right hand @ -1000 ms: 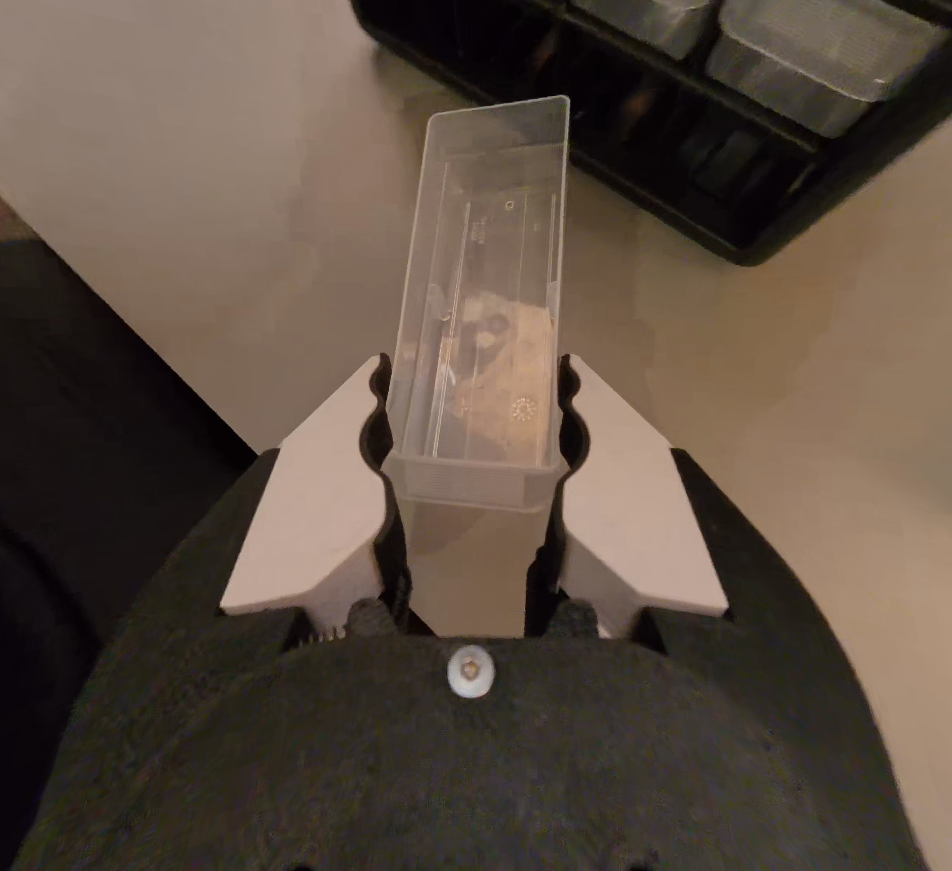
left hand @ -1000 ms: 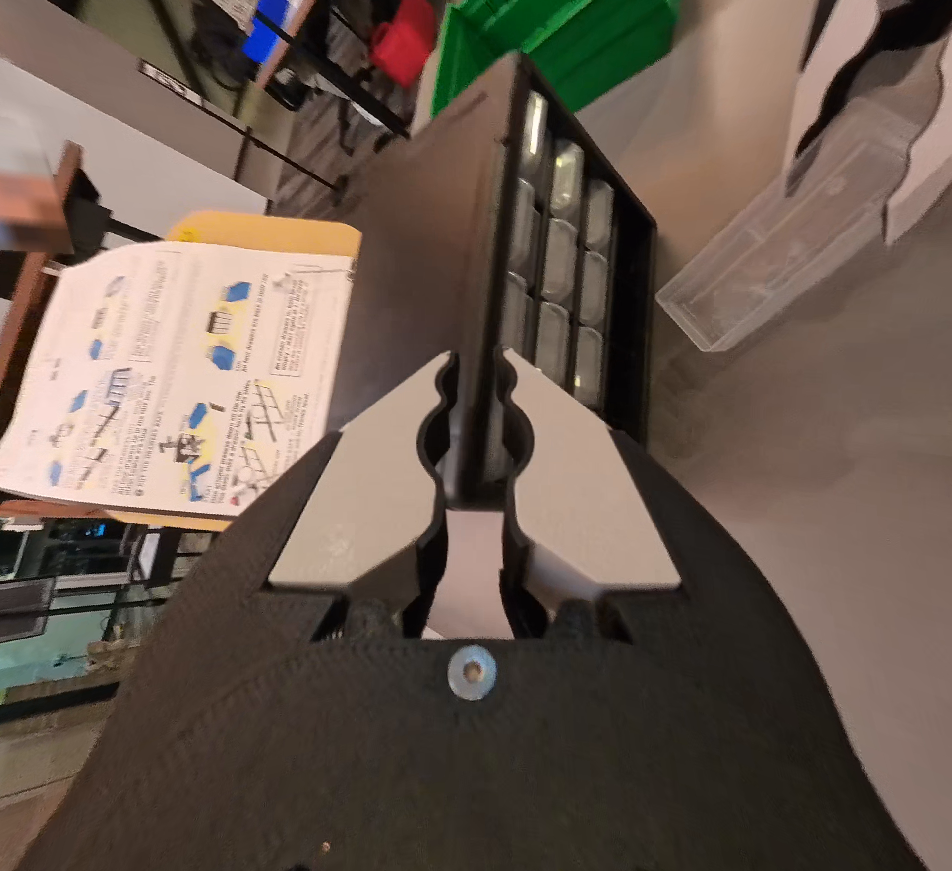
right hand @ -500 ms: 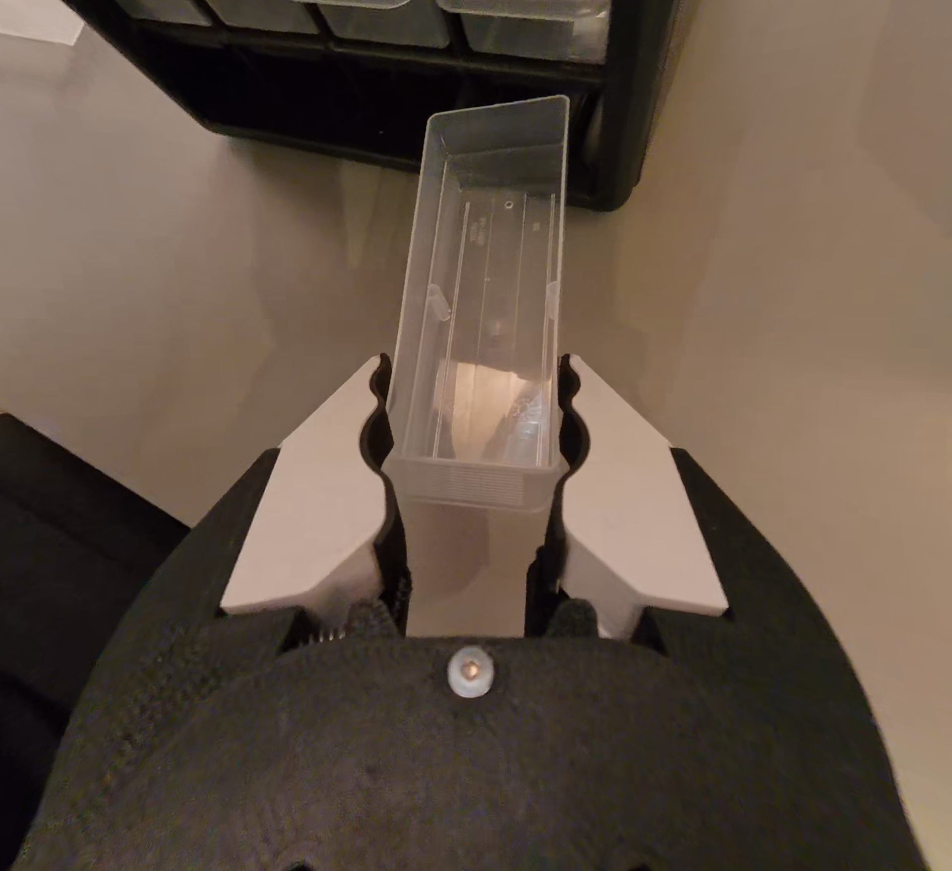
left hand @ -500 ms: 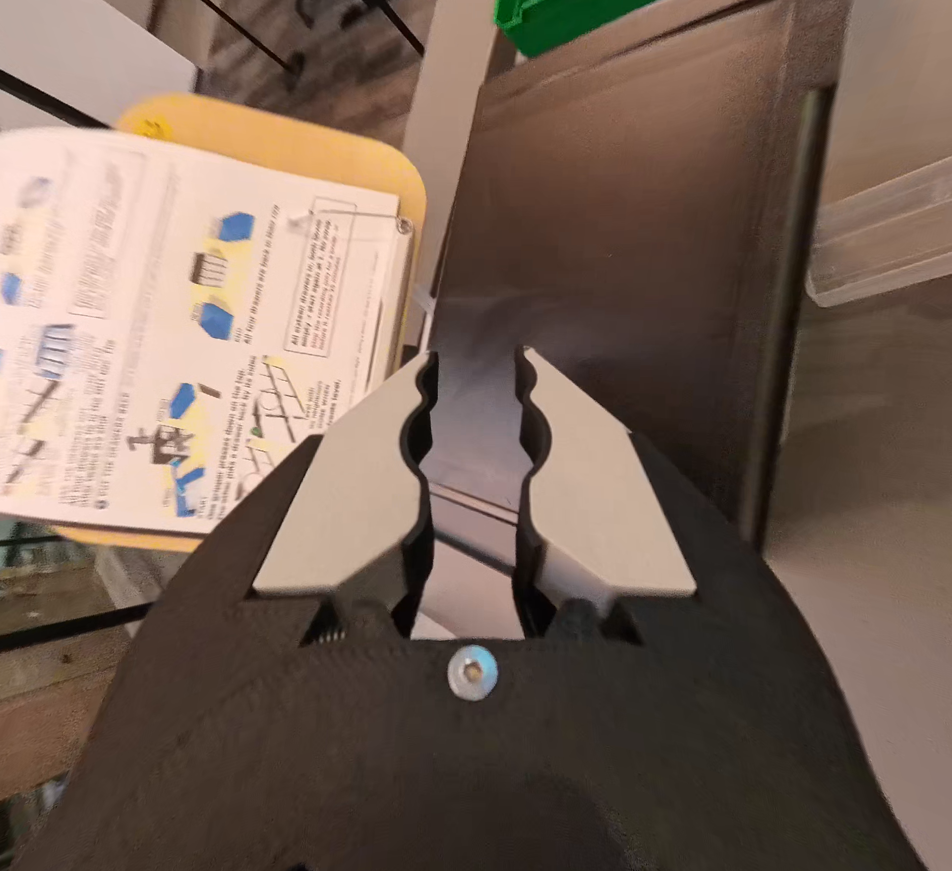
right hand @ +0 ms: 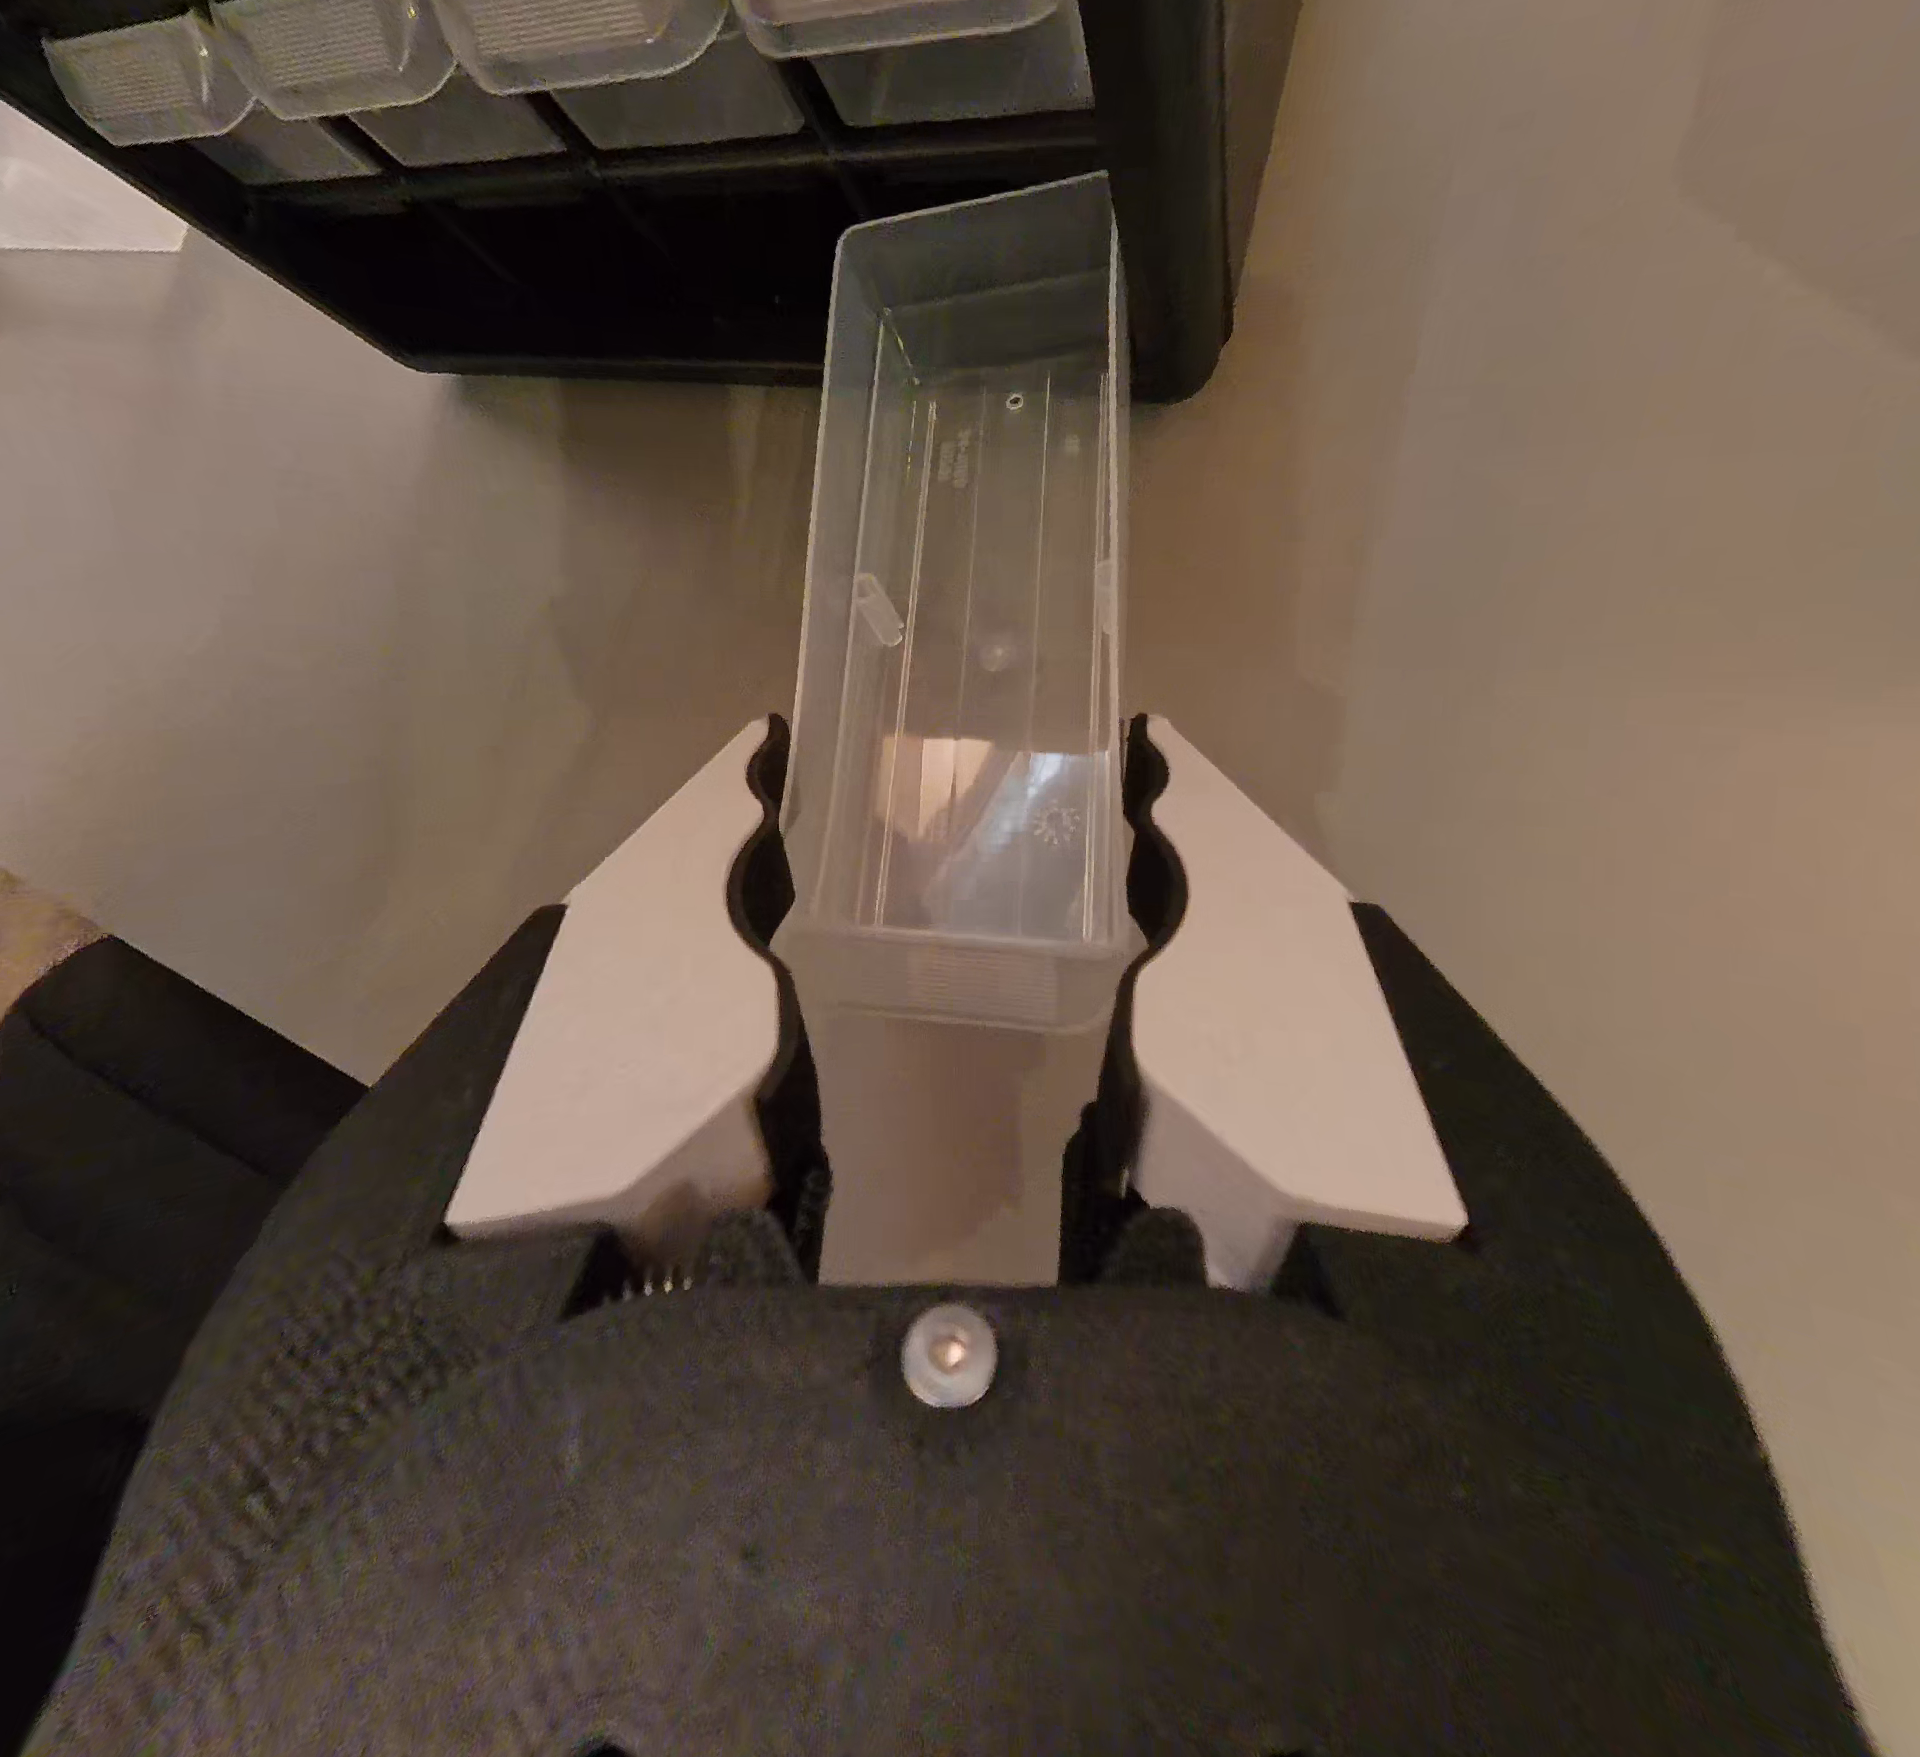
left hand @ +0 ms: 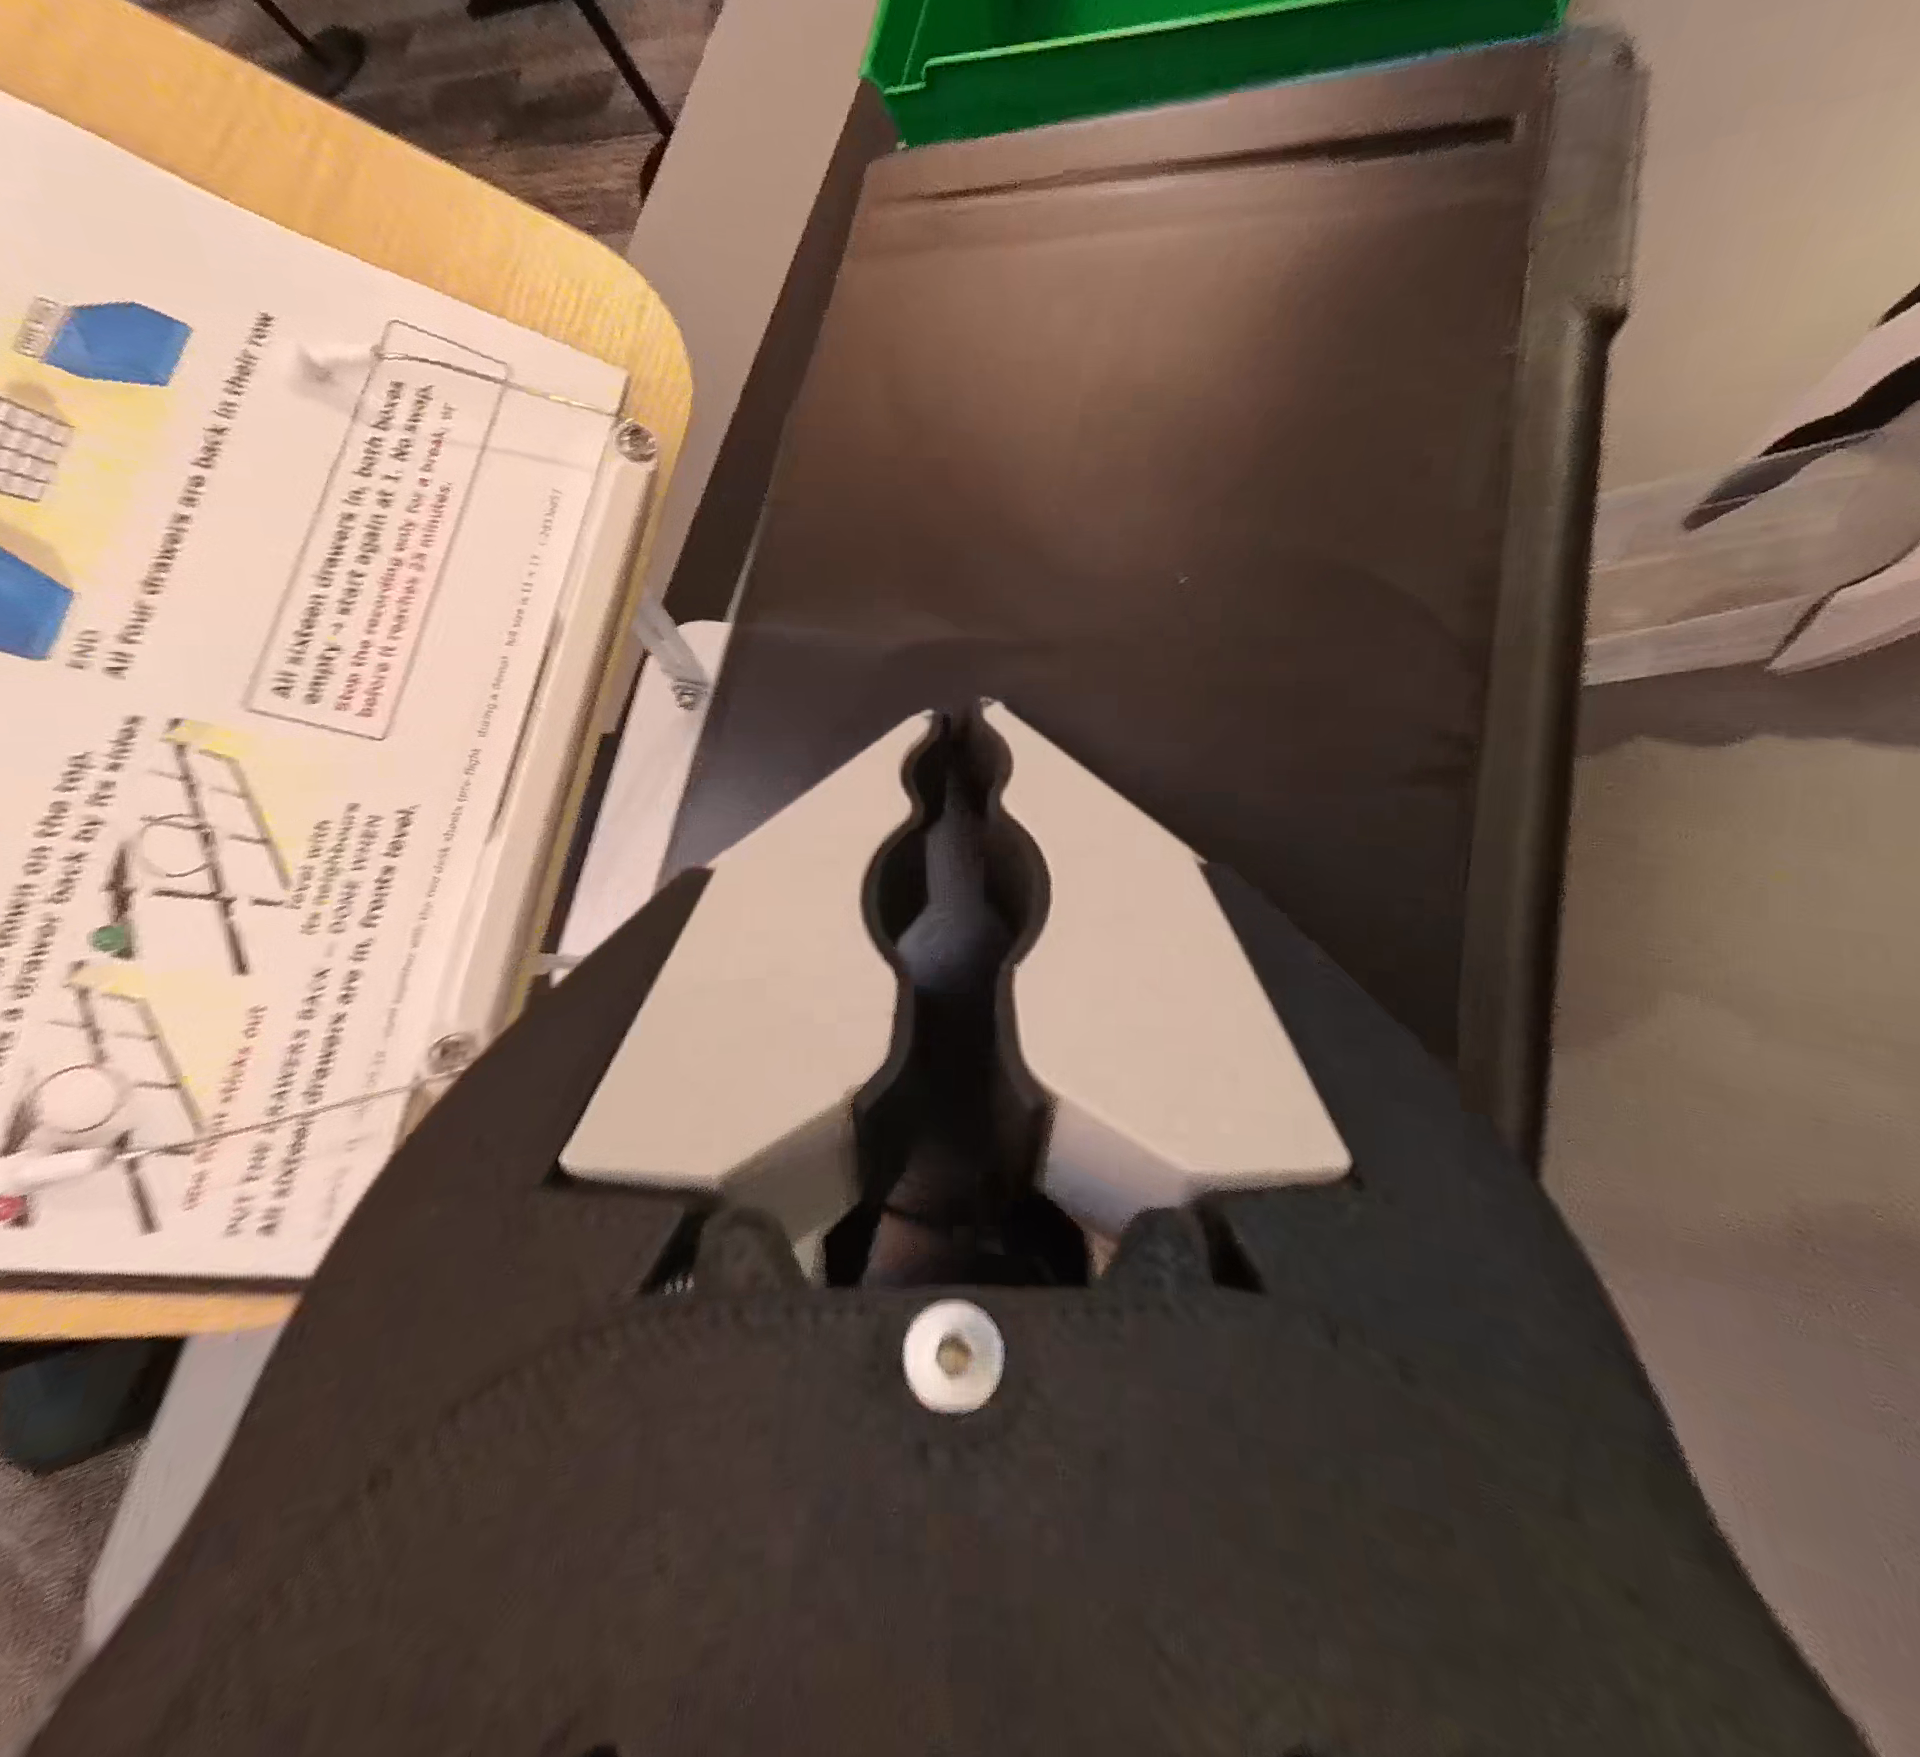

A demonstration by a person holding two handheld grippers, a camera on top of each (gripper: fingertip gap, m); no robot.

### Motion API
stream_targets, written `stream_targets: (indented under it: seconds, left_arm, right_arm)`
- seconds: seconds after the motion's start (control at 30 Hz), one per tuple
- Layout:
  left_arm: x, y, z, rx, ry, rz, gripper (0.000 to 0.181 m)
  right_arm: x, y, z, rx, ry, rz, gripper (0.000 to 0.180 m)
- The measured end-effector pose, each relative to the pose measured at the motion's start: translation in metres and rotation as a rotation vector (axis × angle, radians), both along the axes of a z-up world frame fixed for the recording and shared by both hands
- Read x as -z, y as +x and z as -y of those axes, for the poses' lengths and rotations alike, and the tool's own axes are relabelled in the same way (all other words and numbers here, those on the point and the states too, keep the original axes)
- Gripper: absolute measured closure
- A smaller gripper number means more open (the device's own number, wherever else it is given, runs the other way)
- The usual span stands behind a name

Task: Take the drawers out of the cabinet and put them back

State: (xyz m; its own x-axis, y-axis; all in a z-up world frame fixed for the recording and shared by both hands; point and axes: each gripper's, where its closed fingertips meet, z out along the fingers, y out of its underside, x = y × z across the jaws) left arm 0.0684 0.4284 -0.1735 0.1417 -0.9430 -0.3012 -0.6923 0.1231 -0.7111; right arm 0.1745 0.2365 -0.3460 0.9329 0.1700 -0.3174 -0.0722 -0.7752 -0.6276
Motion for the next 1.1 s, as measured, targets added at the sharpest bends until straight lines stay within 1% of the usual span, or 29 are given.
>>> stream_targets:
  seconds: [0.13, 0.2, 0.27, 0.37, 0.57, 0.67, 0.83, 1.1]
  left_arm:
    - [0.000, 0.003, 0.001, -0.011, 0.016, -0.005, 0.181]
    - [-0.001, 0.005, 0.003, -0.005, -0.020, 0.026, 0.181]
    - [-0.002, 0.005, 0.004, -0.003, -0.032, 0.036, 0.181]
    - [-0.002, 0.005, 0.004, -0.006, -0.051, 0.042, 0.181]
    - [-0.001, 0.009, 0.009, -0.022, -0.073, 0.037, 0.181]
    - [0.000, 0.013, 0.015, -0.035, -0.077, 0.028, 0.181]
    - [-0.001, 0.018, 0.020, -0.063, -0.073, 0.036, 0.181]
    - [-0.003, 0.022, 0.025, -0.076, -0.069, 0.061, 0.181]
  right_arm:
    - [-0.005, -0.003, -0.007, 0.037, 0.020, -0.034, 0.116]
    - [-0.004, -0.006, -0.009, 0.034, 0.029, 0.007, 0.116]
    - [-0.005, -0.005, -0.012, 0.048, 0.034, 0.003, 0.116]
    - [-0.005, 0.001, -0.014, 0.033, 0.038, 0.083, 0.116]
    - [-0.003, 0.009, -0.014, 0.006, -0.001, 0.131, 0.116]
    - [-0.006, 0.011, -0.016, 0.006, -0.001, 0.125, 0.116]
    - [-0.013, 0.018, -0.026, 0.029, 0.032, 0.105, 0.116]
    - [-0.002, 0.024, -0.050, 0.031, 0.097, 0.131, 0.115]
